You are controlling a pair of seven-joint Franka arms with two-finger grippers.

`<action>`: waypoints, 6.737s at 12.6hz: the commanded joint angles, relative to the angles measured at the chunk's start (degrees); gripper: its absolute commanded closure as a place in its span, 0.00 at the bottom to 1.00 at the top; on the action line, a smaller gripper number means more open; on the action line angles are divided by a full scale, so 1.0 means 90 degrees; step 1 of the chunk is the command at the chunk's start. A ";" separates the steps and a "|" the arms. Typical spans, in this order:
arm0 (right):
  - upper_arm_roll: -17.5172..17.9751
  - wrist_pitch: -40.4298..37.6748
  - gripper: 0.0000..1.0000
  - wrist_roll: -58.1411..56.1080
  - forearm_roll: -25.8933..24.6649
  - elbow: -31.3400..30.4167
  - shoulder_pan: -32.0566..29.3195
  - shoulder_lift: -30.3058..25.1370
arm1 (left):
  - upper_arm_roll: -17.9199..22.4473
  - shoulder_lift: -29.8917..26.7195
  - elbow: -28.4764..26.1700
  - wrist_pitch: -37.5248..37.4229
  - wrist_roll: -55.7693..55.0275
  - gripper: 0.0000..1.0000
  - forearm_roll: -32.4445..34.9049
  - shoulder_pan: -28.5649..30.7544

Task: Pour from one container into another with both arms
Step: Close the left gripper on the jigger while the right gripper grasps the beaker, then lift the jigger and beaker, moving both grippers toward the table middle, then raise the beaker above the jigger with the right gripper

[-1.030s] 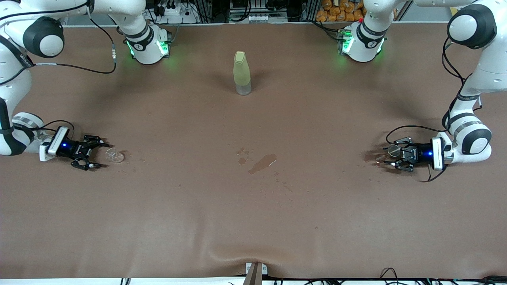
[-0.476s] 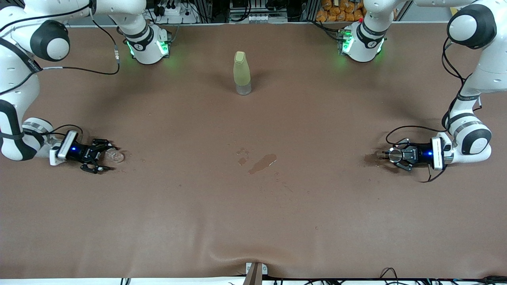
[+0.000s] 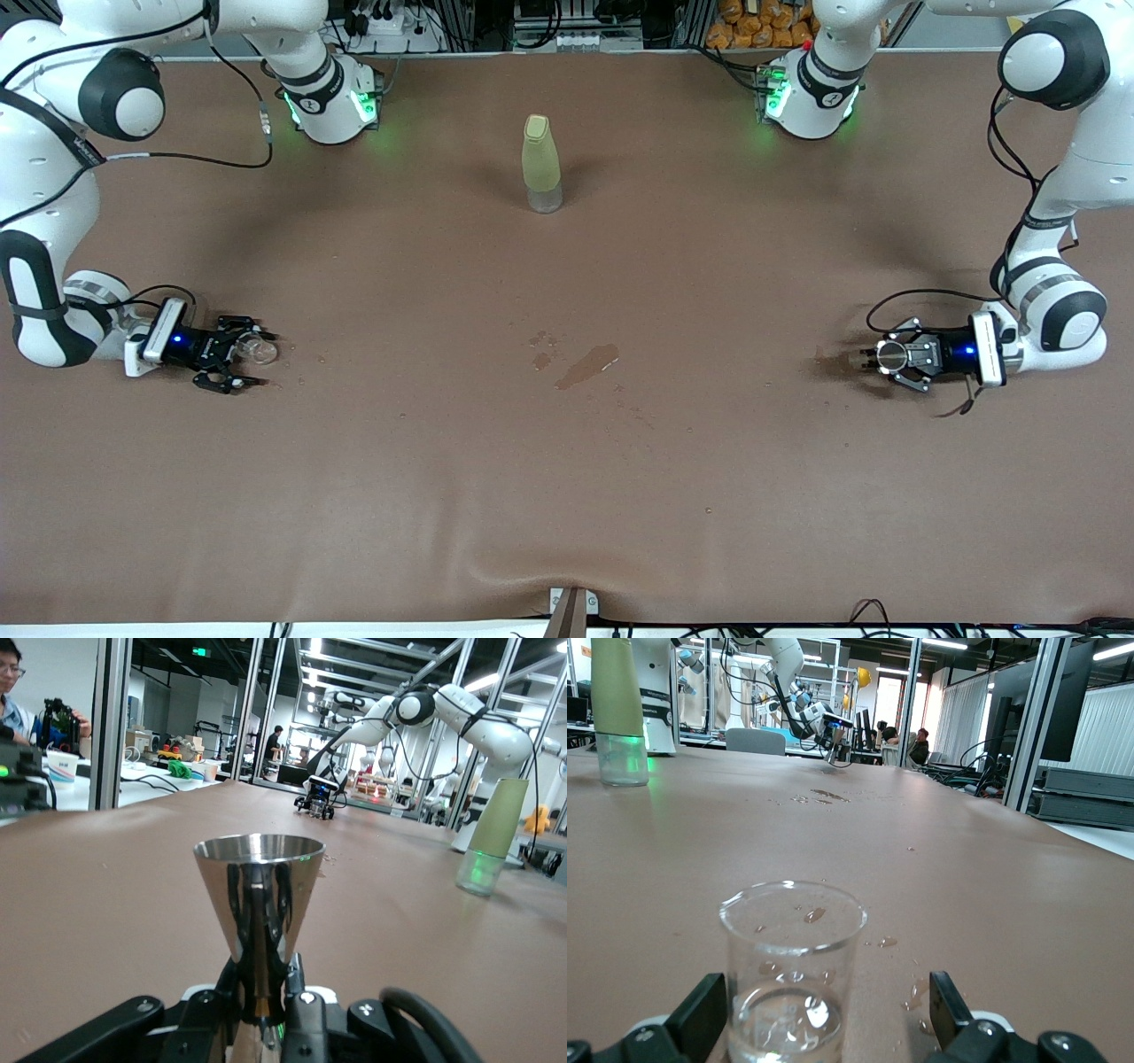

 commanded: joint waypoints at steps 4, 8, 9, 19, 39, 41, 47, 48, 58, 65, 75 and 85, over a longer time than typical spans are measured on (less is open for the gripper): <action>-0.0020 0.0180 0.40 -0.1930 0.0299 -0.0201 0.0215 0.0177 | 0.0029 -0.0023 0.0132 0.0181 0.0722 1.00 -0.0628 -0.0368; -0.0020 0.0141 0.84 -0.1910 0.0299 -0.0201 0.0263 0.0167 | 0.0030 -0.0023 0.0044 0.0153 0.0703 1.00 -0.0629 -0.0427; -0.0020 0.0132 0.91 -0.1862 0.0299 -0.0201 0.0293 0.0157 | 0.0030 -0.0013 -0.0005 0.0153 0.0742 1.00 -0.0629 -0.0582; -0.0106 -0.0093 1.00 0.0303 0.0114 -0.0192 0.0839 -0.0798 | -0.0574 -0.0413 -0.0786 0.1733 0.0742 1.00 -0.1722 -0.1921; -0.0907 -0.1012 1.00 0.3480 0.1860 -0.2192 0.3172 -0.3816 | -0.1367 -0.0267 -0.0406 0.5181 0.2246 1.00 -0.5951 -0.4732; -0.1025 -0.0710 1.00 0.3665 0.2046 -0.2544 0.3456 -0.4196 | -0.1377 -0.0277 -0.0357 0.5347 0.2246 1.00 -0.5961 -0.4947; -0.1064 0.0042 1.00 0.3832 0.2622 -0.3053 0.4169 -0.4589 | -0.1367 -0.0150 -0.0298 0.5573 0.2334 1.00 -0.6127 -0.5398; -0.1064 0.0150 1.00 0.3832 0.2729 -0.3121 0.4334 -0.4599 | -0.1367 -0.0131 -0.0230 0.5534 0.2334 1.00 -0.6137 -0.5407; -0.1055 0.1235 1.00 0.3549 0.4008 -0.3453 0.5731 -0.4491 | -0.1367 0.0142 -0.0161 0.4411 0.3212 1.00 -0.6205 -0.5515; -0.1045 0.2103 1.00 0.3139 0.5288 -0.3492 0.6727 -0.4325 | -0.1367 0.0280 -0.0161 0.4411 0.3339 1.00 -0.6205 -0.5573; -0.1025 0.2251 1.00 0.2680 0.6773 -0.3444 0.7627 -0.3691 | -0.1357 0.0426 -0.0405 0.3971 0.3887 1.00 -0.6293 -0.5495; -0.0703 0.2241 1.00 0.2094 0.7428 -0.3190 0.7666 -0.2978 | -0.1367 0.0377 -0.0376 0.4430 0.3867 1.00 -0.6303 -0.5525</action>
